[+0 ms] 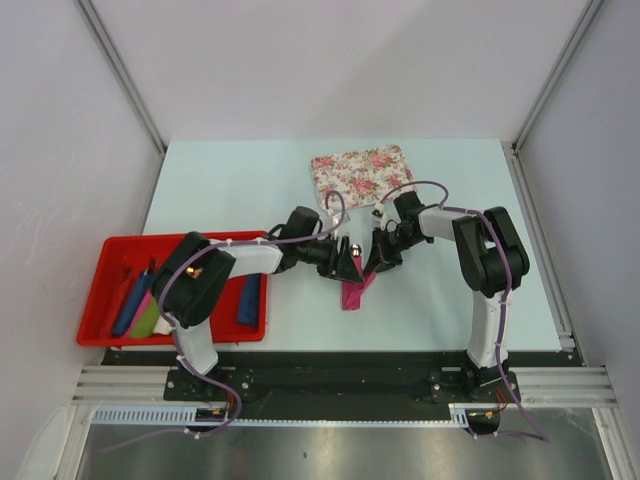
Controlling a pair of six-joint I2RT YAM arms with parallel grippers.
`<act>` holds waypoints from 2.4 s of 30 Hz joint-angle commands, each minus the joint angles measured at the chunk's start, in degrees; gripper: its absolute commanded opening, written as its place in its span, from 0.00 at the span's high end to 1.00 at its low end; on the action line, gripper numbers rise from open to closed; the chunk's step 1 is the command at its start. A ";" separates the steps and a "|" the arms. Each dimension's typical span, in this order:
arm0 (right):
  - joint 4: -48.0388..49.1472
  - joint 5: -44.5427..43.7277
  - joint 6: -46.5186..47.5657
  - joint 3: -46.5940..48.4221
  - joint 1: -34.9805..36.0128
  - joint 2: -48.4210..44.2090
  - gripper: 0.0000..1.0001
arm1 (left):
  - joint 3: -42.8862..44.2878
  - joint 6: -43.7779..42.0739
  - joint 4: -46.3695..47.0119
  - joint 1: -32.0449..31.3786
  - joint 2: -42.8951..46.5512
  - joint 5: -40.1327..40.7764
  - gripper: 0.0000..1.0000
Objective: Place the utensils on the paper napkin and roll it up
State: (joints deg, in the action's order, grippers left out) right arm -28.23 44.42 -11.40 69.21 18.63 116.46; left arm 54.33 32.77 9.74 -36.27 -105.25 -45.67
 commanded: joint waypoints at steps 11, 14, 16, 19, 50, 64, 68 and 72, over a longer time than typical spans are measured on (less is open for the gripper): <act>1.51 -2.32 1.64 -1.09 0.26 -0.10 1.00 | 3.42 -7.46 -8.51 -0.02 1.47 1.03 0.82; 1.69 -2.33 1.73 -1.27 0.35 -0.01 1.00 | 4.64 -8.25 -9.38 -1.78 -0.82 -1.43 0.83; 1.69 -2.59 1.82 -1.45 0.35 -0.01 1.00 | 5.26 -9.04 -11.13 -3.18 -1.79 -3.54 0.84; 1.77 -2.68 1.82 -1.36 0.26 0.17 1.00 | 4.83 -10.10 -12.37 -4.33 -2.68 -4.25 0.84; 1.77 -3.55 3.13 -0.04 0.18 0.87 1.00 | 2.88 -8.95 -8.32 1.47 -1.18 -6.10 0.57; 1.77 -3.73 2.96 0.93 0.26 1.40 1.00 | 2.45 4.66 9.58 1.29 -8.04 -8.47 0.68; 1.77 -3.73 2.61 0.84 0.35 1.22 1.00 | 2.71 6.78 10.05 1.55 -10.84 -6.89 0.70; 1.25 -3.56 2.00 1.36 0.09 0.61 0.97 | 2.98 3.88 5.04 2.43 -14.01 -3.55 0.78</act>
State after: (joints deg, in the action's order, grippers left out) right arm -27.59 44.91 -10.44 69.08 18.70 116.60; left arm 56.38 37.54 16.34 -34.57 -116.73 -51.53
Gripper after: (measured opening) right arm 0.009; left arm 0.254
